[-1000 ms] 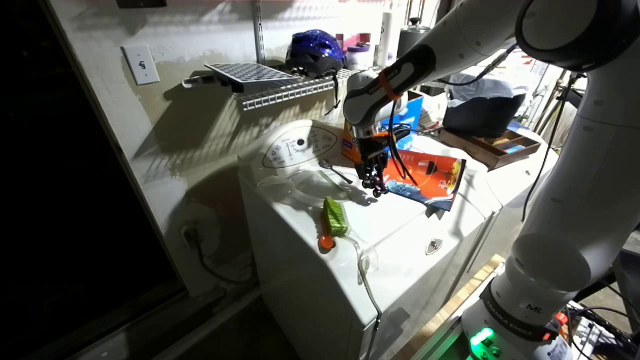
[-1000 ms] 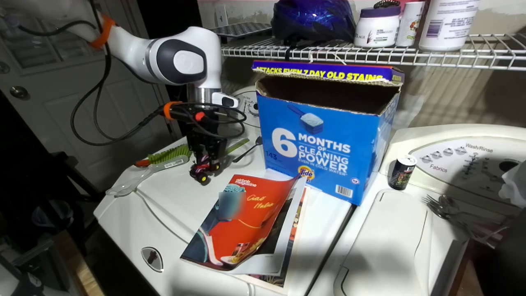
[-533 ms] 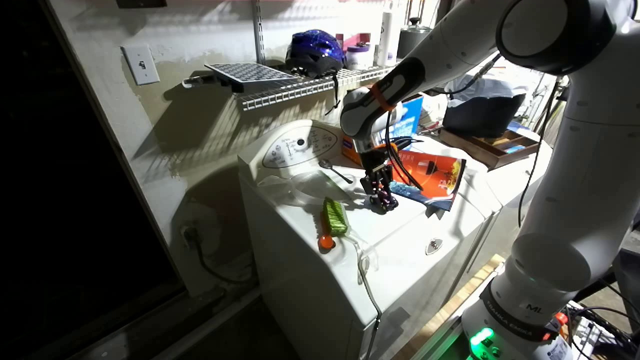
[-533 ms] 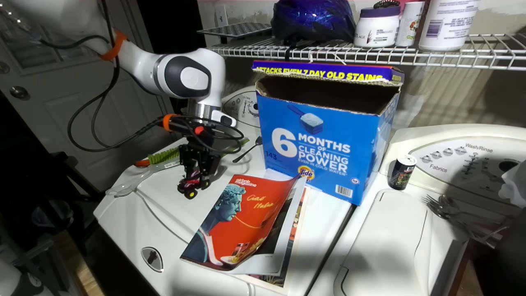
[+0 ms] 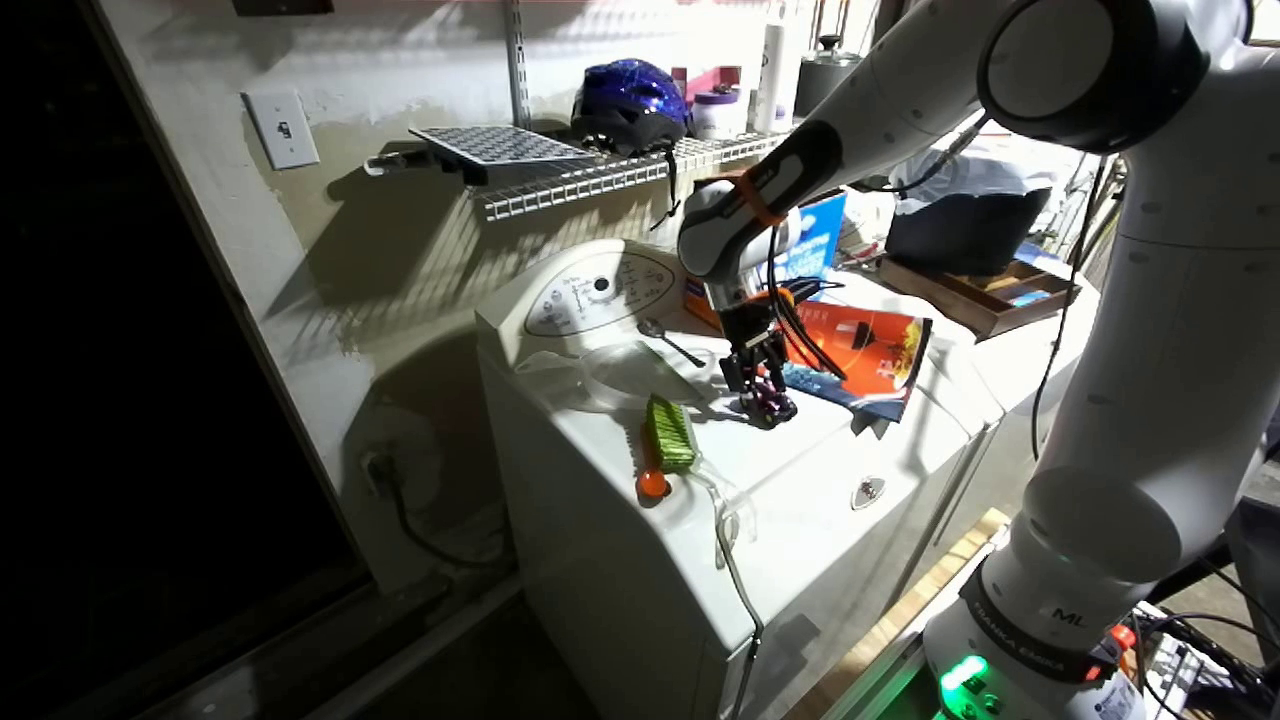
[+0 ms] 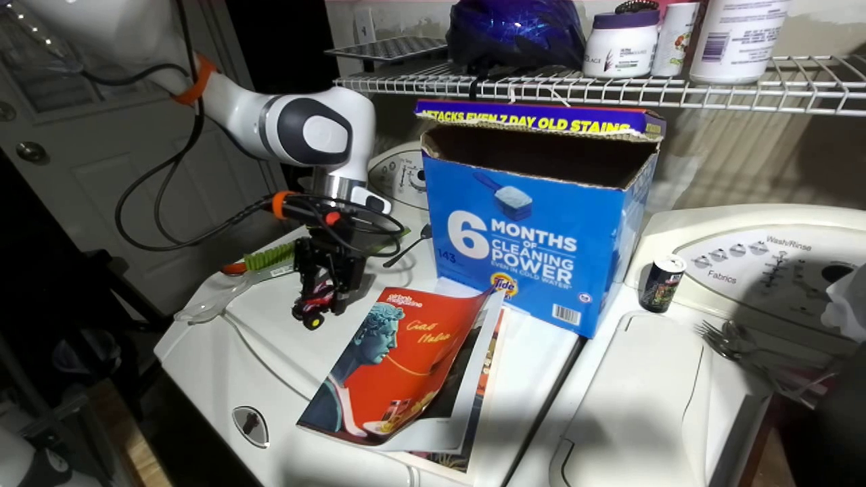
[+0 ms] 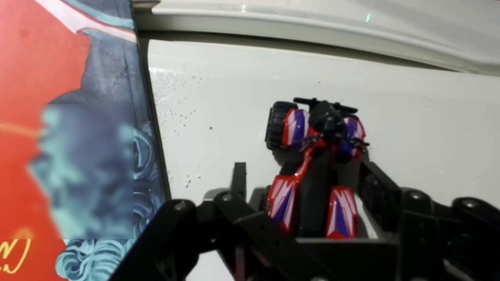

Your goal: Flip the car over.

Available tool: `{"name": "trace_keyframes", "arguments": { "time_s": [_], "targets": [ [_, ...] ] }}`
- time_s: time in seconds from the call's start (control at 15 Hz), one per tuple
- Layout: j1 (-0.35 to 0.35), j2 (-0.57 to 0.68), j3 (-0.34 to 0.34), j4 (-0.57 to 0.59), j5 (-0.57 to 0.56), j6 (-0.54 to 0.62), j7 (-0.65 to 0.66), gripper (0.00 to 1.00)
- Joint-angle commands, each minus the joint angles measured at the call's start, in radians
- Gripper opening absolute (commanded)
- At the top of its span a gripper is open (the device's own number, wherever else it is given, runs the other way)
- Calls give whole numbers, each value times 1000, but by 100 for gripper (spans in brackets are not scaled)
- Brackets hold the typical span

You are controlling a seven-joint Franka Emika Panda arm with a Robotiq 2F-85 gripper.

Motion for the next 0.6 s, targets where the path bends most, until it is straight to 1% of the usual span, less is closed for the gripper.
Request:
{"name": "trace_keyframes", "arguments": {
  "time_s": [0.0, 0.07, 0.13, 0.2, 0.27, 0.33, 0.4, 0.53],
  "targets": [
    [-11, 24, 6, 32, 21, -22, -30, 100],
    [-11, 26, 7, 33, 21, -22, -31, 100],
    [-11, 28, 7, 34, 21, -20, -33, 96],
    [-11, 30, 7, 35, 21, -18, -35, 82],
    [-11, 32, 7, 37, 21, -18, -37, 73],
    [-12, 33, 6, 39, 20, -19, -38, 68],
    [-12, 35, 6, 41, 18, -18, -37, 58],
    [-13, 37, 3, 47, 9, -19, -35, 44]
  ]
}}
